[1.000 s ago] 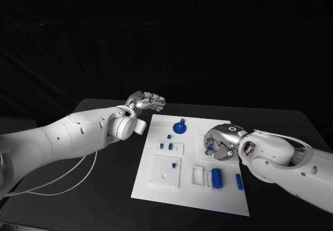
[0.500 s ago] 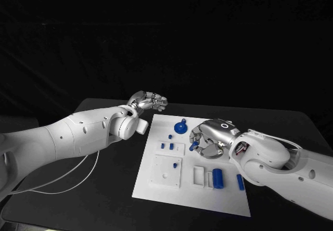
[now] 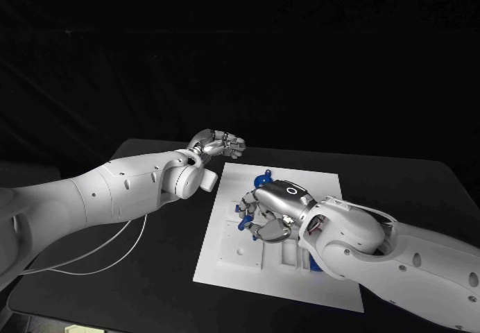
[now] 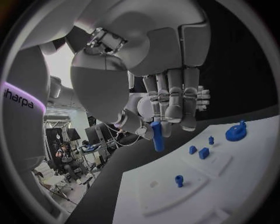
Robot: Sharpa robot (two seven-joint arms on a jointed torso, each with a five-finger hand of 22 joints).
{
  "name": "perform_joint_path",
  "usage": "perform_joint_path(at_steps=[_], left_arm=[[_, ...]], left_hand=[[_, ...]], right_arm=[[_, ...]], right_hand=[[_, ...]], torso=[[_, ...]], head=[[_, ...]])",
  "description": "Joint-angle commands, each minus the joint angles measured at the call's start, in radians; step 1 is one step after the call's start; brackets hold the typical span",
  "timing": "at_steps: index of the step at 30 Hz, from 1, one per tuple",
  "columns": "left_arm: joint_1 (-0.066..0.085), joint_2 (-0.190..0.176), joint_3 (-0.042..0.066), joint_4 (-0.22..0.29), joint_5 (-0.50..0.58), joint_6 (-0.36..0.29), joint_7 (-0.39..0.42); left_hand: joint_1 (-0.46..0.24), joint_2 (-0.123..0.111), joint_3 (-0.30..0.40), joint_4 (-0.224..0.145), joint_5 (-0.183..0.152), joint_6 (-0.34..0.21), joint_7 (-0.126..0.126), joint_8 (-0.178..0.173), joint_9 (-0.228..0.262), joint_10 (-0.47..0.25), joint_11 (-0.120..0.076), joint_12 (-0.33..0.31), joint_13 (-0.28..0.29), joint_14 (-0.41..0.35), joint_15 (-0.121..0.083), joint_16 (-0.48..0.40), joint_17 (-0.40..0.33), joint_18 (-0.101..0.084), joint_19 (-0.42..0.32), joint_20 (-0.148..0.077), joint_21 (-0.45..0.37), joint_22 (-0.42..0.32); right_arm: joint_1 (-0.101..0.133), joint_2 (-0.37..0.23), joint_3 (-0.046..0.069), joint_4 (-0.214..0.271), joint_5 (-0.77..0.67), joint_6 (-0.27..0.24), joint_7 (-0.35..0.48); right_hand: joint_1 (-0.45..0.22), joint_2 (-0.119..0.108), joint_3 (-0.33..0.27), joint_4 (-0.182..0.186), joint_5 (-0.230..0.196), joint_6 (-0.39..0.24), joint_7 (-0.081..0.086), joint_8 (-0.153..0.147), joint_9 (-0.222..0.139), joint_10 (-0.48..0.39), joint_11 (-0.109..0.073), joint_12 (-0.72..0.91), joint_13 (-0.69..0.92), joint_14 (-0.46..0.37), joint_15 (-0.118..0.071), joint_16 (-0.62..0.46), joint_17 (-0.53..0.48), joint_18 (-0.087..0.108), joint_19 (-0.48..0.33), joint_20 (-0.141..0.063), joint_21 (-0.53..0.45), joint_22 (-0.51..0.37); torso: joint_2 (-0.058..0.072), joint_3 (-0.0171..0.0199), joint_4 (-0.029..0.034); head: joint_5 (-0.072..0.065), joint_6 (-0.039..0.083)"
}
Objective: Assemble the parts on the task board
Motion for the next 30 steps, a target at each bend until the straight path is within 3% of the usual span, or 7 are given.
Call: perform_joint_path(at_steps=[1, 8, 15, 30], left_arm=[[0.002, 0.003, 0.001, 0.002, 0.005, 0.009, 0.008], [0.002, 0.003, 0.001, 0.003, 0.005, 0.009, 0.006], [0.002, 0.003, 0.001, 0.003, 0.005, 0.009, 0.005], [0.002, 0.005, 0.001, 0.002, 0.004, 0.009, 0.004]], left_hand=[[-0.001, 0.007, -0.006, 0.002, 0.001, -0.008, 0.002, 0.004, 0.001, -0.006, -0.001, -0.002, -0.002, 0.0, 0.006, -0.005, 0.001, 0.018, 0.004, 0.004, -0.006, 0.001], [-0.001, 0.006, -0.006, 0.002, 0.001, -0.008, 0.002, 0.004, 0.001, -0.006, -0.001, -0.002, -0.002, 0.0, 0.006, -0.006, 0.002, 0.018, 0.004, 0.004, -0.006, 0.002], [-0.001, 0.006, -0.006, 0.002, 0.001, -0.008, 0.002, 0.004, 0.001, -0.006, -0.001, -0.001, -0.002, 0.0, 0.006, -0.007, 0.003, 0.018, 0.005, 0.004, -0.006, 0.002], [0.0, 0.006, -0.006, 0.002, 0.0, -0.009, 0.002, 0.005, 0.001, -0.006, -0.001, -0.001, -0.002, 0.001, 0.007, -0.008, 0.004, 0.019, 0.006, 0.004, -0.007, 0.002]], right_arm=[[-0.01, 0.012, -0.006, -0.008, -0.03, 0.026, 0.015], [-0.028, 0.044, -0.029, -0.034, -0.061, 0.046, 0.012], [-0.045, 0.065, -0.038, -0.053, -0.084, 0.064, 0.007], [-0.046, 0.054, -0.049, -0.059, -0.113, 0.106, -0.009]], right_hand=[[0.007, 0.008, -0.001, -0.007, 0.002, 0.0, 0.0, 0.002, 0.017, -0.003, -0.005, 0.005, 0.001, 0.008, -0.002, 0.001, -0.002, 0.03, 0.01, -0.006, 0.006, 0.014], [0.007, 0.011, -0.003, -0.012, 0.002, 0.0, 0.0, 0.002, 0.019, -0.005, -0.005, 0.006, 0.004, 0.008, -0.002, 0.0, -0.002, 0.03, 0.009, -0.006, 0.006, 0.014], [0.007, 0.013, -0.004, -0.017, 0.002, 0.001, 0.0, 0.002, 0.02, -0.005, -0.005, 0.007, 0.006, 0.009, -0.002, 0.0, -0.002, 0.03, 0.008, -0.006, 0.007, 0.015], [0.004, 0.015, -0.005, -0.023, 0.002, 0.002, -0.001, 0.003, 0.023, -0.005, -0.006, 0.008, 0.011, 0.01, -0.002, 0.001, -0.002, 0.03, 0.008, -0.006, 0.009, 0.015]], torso=[[0.0, -0.0016, 0.0002], [0.0, 0.0008, 0.0001], [0.001, 0.0016, -0.0008], [0.0, 0.0022, -0.002]], head=[[0.003, -0.001], [0.013, -0.005], [0.023, -0.012], [0.023, -0.014]])
